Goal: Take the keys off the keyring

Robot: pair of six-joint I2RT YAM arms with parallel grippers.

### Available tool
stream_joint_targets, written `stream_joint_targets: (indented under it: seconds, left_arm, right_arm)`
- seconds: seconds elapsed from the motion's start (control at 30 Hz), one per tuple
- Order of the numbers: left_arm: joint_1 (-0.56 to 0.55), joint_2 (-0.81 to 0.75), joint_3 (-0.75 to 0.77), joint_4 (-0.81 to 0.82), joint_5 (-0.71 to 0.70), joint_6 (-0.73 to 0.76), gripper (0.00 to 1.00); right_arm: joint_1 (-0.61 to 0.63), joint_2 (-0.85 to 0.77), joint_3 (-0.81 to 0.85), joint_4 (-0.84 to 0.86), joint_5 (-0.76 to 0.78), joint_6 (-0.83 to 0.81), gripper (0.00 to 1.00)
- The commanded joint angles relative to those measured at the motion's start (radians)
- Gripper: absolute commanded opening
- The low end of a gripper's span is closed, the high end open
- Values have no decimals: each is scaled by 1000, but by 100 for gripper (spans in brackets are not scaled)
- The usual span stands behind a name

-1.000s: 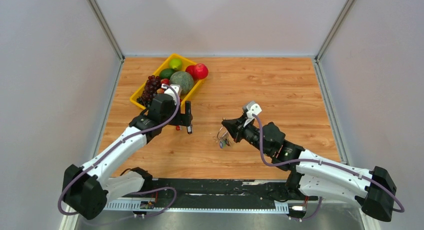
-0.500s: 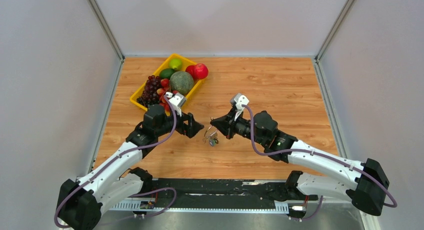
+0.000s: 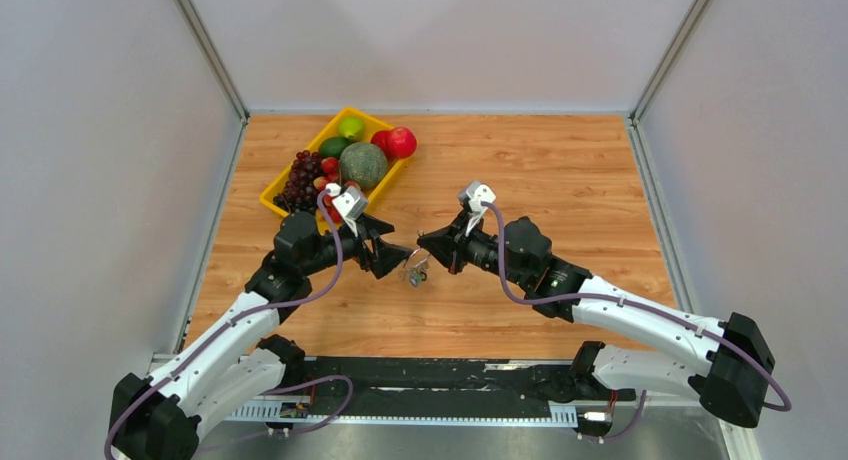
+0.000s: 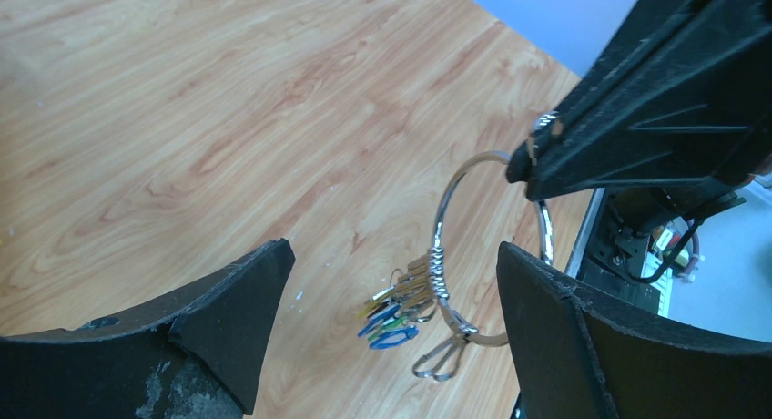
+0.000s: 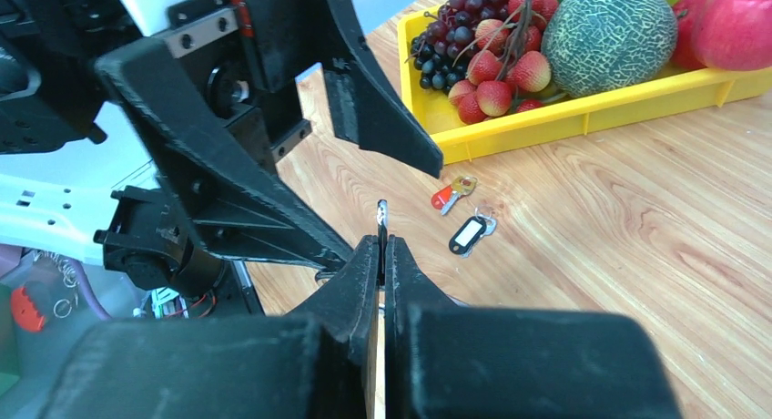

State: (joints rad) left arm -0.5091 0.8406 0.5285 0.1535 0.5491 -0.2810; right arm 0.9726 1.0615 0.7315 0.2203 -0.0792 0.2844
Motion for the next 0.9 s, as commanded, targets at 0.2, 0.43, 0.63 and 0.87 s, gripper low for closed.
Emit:
stream_joint_targets:
  seconds: [0.2, 0.43, 0.63, 0.87]
  left_arm:
    - [-4, -23, 12, 36, 55, 16, 91]
    - [-4, -40, -9, 97, 88, -5, 91]
    - [-5, -88, -18, 113, 69, -11, 92]
    - [-5, -67, -25, 145, 117, -30, 91]
  right_arm:
    - [-4, 29, 74, 16, 65, 4, 0]
    - [-5, 34, 83, 16, 79, -8, 0]
    - [-4, 49, 94, 16, 78, -25, 0]
    - [-5, 71, 118, 16, 78, -33, 0]
